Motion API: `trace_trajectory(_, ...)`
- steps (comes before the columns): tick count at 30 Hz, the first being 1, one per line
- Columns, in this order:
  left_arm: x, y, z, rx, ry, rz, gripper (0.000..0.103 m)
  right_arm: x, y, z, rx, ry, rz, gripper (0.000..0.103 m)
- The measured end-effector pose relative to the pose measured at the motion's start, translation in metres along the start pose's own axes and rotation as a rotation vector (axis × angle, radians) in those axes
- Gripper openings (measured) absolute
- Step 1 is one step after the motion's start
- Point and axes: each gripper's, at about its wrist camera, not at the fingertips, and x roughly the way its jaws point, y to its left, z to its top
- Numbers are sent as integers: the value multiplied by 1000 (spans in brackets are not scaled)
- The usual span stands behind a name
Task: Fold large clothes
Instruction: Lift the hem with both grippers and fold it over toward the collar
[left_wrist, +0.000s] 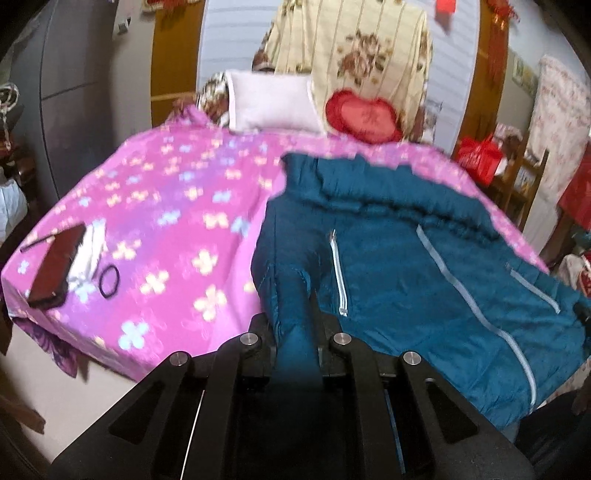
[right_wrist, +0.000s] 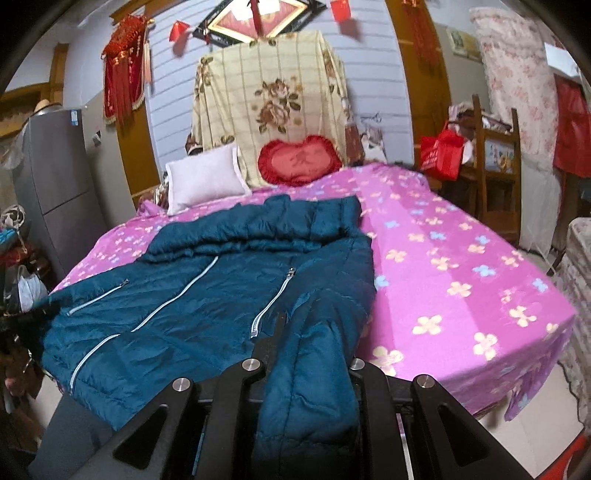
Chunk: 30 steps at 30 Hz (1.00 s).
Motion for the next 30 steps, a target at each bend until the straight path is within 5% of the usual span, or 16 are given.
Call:
trace_trajectory(14, -101, -7, 34, 0, -309, -31, 9, -93, -1, 31, 15, -202, 42, 12)
trace_trajectory(20, -58, -4, 63, -38, -312, 15, 9, -58, 3, 62, -25, -226, 36, 12)
trace_trajectory(30, 46, -12, 156, -45, -302, 79, 9, 68, -13, 154, 12, -247, 3, 12)
